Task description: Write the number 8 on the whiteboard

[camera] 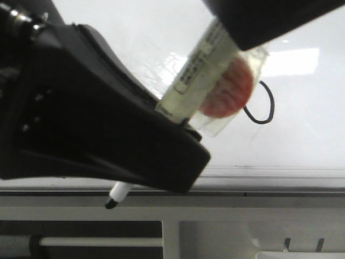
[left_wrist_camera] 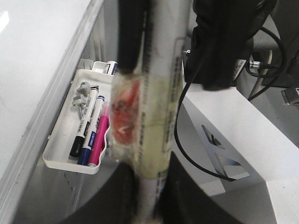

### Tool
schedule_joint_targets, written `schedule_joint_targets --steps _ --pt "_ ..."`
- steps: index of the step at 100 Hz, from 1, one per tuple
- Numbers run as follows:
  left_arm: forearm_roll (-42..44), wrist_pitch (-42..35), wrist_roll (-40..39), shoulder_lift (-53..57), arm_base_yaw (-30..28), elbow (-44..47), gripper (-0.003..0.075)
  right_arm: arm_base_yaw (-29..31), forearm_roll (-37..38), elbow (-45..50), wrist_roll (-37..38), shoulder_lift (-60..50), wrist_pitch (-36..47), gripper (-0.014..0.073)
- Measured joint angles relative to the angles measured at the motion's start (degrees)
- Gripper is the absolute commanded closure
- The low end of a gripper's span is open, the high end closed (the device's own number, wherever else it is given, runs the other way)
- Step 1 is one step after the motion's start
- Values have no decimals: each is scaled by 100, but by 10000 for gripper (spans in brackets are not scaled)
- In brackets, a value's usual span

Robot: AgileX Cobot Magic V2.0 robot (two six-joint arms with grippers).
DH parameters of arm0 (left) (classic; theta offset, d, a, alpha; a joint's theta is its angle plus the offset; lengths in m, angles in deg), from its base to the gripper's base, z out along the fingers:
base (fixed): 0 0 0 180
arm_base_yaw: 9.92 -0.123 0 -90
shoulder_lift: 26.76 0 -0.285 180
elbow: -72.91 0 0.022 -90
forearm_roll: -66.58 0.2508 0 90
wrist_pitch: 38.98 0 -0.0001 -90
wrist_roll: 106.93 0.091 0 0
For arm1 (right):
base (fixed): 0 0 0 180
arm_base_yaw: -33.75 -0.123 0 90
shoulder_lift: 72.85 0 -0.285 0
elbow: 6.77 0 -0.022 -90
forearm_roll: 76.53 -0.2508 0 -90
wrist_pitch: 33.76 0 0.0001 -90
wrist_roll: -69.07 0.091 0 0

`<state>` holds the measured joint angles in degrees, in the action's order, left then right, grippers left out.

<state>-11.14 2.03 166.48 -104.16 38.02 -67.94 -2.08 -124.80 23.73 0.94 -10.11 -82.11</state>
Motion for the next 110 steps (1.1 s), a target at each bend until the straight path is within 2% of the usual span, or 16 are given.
schedule_joint_targets --steps 13,22,27,34,44,58,91,110 --pt "0 55 -313 0 0 0 741 129 54 0 0 -324 417 141" --pt "47 69 -499 0 0 -3 741 314 54 0 0 -654 753 197" --pt "45 69 -608 0 0 -3 741 468 54 0 0 -887 921 263" --pt "59 17 -757 0 0 -3 741 664 54 0 0 -1160 1095 400" --pt "28 -197 -951 0 0 -3 741 910 54 0 0 -1469 1219 659" --pt "-312 -844 -1227 0 0 -3 741 1148 54 0 0 -1723 1221 655" --pt "-2017 -3018 -1334 -4 0 -3 741 1302 54 0 0 -1750 1292 656" --pt "-2355 -3385 -1348 -194 0 -3 741 1302 56 0 0 -1750 1407 656"
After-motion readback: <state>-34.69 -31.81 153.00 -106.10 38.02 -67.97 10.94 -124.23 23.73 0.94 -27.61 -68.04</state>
